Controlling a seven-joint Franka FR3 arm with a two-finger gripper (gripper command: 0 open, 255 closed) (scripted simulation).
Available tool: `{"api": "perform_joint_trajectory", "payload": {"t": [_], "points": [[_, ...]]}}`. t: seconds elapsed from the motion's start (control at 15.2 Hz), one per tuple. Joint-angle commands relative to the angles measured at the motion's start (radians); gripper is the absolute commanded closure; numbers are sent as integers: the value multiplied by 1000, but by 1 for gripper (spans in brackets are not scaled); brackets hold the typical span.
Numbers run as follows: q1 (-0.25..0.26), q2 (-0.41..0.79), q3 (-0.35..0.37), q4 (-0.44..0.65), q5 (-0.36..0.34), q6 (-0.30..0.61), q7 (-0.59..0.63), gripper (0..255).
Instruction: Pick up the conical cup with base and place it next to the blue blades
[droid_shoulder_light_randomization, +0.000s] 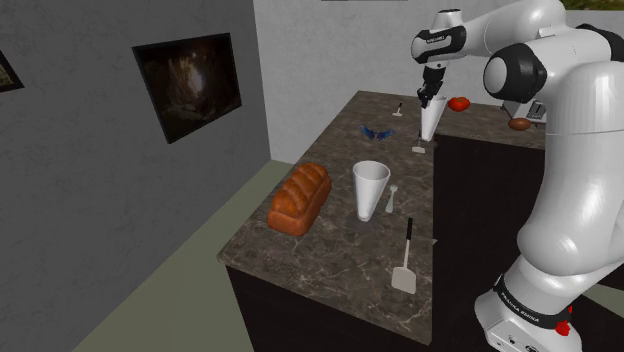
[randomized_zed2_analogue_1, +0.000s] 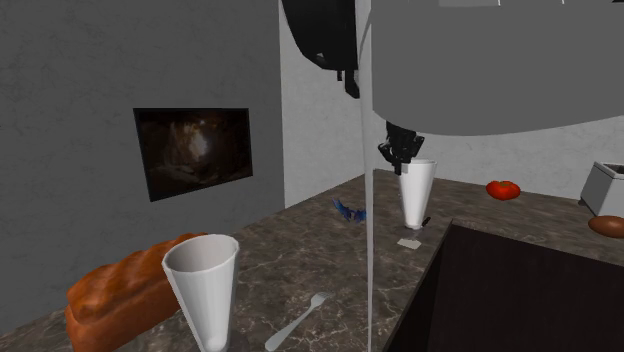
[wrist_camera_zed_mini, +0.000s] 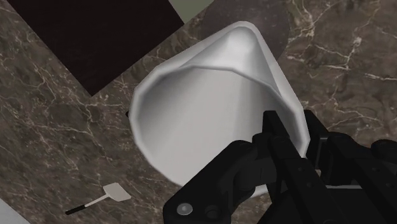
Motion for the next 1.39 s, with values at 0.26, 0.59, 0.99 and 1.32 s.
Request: {"api": "perform_joint_trajectory", "payload": {"t": [0.26, 0.59, 0.99, 1.32], "points": [[4, 11, 3, -64, 3, 76, 3, 255], [5, 25, 7, -114, 8, 139, 4, 255], [5, 25, 7, -114, 8, 139, 4, 255], [5, 25, 7, -114, 8, 139, 4, 0]]}}
